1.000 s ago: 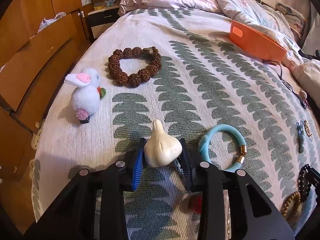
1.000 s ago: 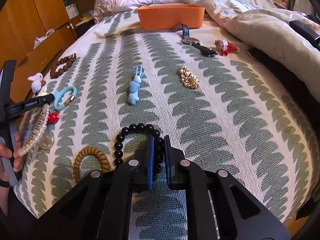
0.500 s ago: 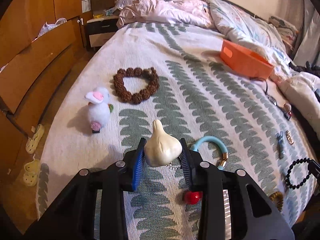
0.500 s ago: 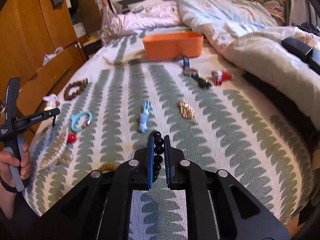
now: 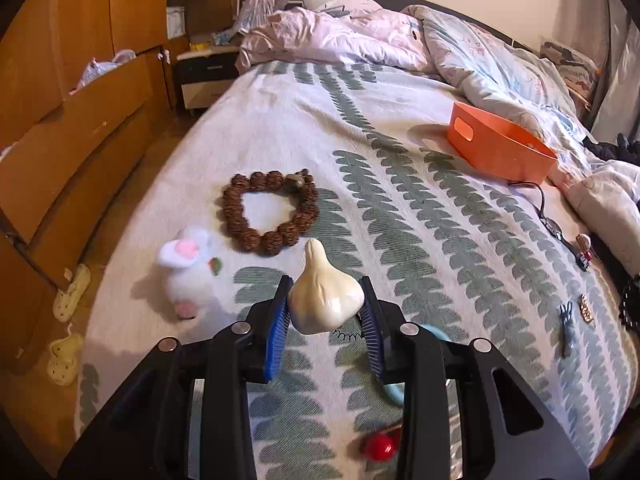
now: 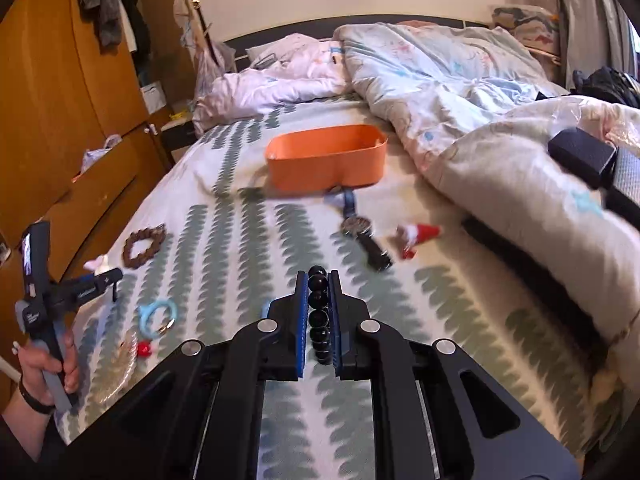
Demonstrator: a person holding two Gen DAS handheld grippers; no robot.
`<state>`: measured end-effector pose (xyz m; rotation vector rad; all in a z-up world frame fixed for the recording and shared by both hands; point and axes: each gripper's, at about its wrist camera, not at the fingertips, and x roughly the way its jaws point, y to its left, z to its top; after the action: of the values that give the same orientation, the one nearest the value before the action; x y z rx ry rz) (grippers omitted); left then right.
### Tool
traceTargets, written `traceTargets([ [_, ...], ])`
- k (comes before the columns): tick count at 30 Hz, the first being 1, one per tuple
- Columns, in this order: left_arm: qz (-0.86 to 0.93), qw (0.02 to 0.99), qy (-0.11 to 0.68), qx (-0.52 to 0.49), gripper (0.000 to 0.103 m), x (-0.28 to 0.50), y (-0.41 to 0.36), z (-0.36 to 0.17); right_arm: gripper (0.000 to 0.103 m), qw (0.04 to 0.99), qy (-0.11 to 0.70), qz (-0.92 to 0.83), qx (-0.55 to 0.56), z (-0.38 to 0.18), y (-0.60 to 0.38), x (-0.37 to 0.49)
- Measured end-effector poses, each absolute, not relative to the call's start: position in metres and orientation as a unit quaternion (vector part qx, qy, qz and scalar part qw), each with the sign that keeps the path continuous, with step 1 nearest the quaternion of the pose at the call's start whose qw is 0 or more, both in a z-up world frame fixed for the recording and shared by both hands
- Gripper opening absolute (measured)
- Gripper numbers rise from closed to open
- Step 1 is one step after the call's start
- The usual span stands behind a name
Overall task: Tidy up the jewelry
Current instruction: 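Carry the garlic ornament with left tool while right lifts black bracelet toward watch, then release garlic ornament by brown bracelet with left tool while right releases black bracelet by Santa clip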
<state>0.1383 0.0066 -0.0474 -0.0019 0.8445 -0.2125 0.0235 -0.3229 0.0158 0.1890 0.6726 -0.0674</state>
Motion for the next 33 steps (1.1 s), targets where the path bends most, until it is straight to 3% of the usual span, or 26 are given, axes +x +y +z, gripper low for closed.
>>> traceTargets([
  [17, -0.091, 0.895, 0.436, 0.020, 0.034, 0.172, -0.010, -0.074, 0.011, 0.898, 0.416, -0.085, 0.118, -0.030, -0.415, 0.105],
  [25, -0.080, 0.889, 0.451, 0.022, 0.046, 0.175, -0.008, -0.084, 0.012, 0.878, 0.440, -0.122, 0.147, -0.062, -0.450, 0.110],
  [31, -0.076, 0.890, 0.449, 0.015, 0.054, 0.175, -0.002, -0.080, 0.021, 0.887, 0.431, -0.140, 0.086, -0.058, -0.438, 0.106],
  [32, -0.076, 0.891, 0.448, 0.009, 0.057, 0.175, -0.001, -0.077, 0.028, 0.889, 0.427, -0.143, 0.078, -0.056, -0.435, 0.104],
  [33, -0.077, 0.891, 0.447, 0.002, 0.059, 0.174, 0.002, -0.074, 0.041, 0.893, 0.420, -0.145, 0.069, -0.052, -0.430, 0.100],
])
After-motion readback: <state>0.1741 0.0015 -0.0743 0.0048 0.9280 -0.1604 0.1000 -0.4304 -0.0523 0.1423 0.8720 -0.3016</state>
